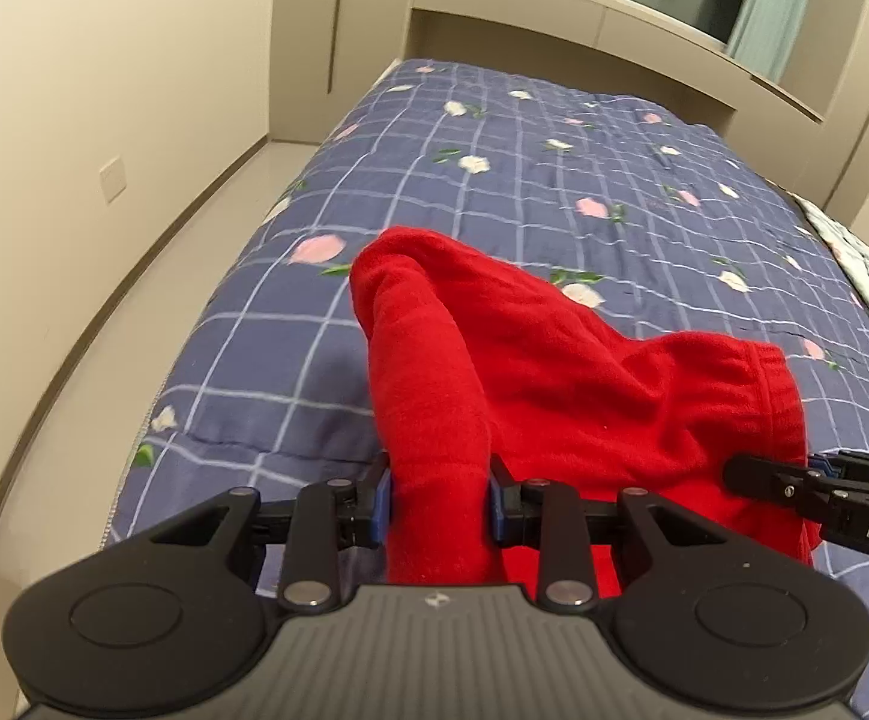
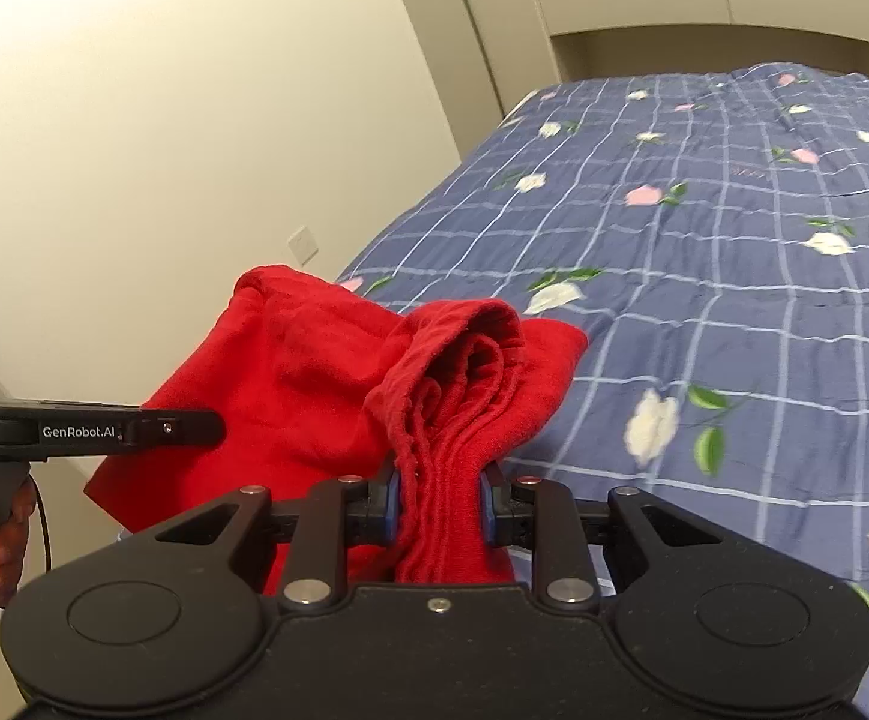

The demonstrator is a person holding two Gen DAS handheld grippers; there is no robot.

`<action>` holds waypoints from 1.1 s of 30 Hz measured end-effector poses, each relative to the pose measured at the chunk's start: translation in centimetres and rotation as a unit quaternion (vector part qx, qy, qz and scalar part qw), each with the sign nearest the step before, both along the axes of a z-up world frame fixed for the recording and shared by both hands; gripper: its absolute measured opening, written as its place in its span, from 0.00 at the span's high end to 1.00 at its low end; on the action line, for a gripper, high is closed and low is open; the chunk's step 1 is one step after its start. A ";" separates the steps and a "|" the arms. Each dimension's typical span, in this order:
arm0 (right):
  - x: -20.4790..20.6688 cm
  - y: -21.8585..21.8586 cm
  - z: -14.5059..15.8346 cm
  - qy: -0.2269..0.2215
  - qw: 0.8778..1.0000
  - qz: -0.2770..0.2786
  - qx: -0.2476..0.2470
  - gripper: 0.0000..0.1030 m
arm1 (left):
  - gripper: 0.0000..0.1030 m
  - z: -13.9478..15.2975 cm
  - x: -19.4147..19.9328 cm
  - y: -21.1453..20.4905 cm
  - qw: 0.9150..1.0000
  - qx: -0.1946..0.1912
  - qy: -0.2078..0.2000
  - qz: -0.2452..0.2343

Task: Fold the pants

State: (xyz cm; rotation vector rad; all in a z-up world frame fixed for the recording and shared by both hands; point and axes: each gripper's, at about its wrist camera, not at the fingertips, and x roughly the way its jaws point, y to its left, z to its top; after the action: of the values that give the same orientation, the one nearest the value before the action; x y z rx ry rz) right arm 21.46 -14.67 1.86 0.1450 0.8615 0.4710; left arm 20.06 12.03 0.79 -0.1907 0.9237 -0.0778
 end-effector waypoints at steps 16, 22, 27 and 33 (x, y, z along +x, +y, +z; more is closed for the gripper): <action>0.5 1.5 -3.5 0.028 0.997 -0.002 -0.067 0.55 | 0.39 -4.6 -0.5 1.7 0.999 -0.006 0.033 0.017; -1.3 1.3 -2.8 0.003 0.997 -0.009 -0.080 0.29 | 0.15 -2.9 -2.7 1.2 1.000 0.009 0.007 0.019; -3.8 1.0 -1.0 -0.038 0.996 -0.021 -0.074 0.14 | 0.03 -1.2 -5.4 0.9 0.999 0.017 -0.022 0.026; -8.2 0.7 1.2 -0.089 0.994 -0.037 -0.059 0.01 | 0.01 0.8 -10.3 0.6 0.994 0.035 -0.088 0.058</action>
State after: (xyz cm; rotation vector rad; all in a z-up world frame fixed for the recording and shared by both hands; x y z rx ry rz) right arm 13.27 -13.97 3.11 0.0247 0.7037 0.3568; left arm 9.77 12.67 1.54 -0.1700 0.7376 0.0453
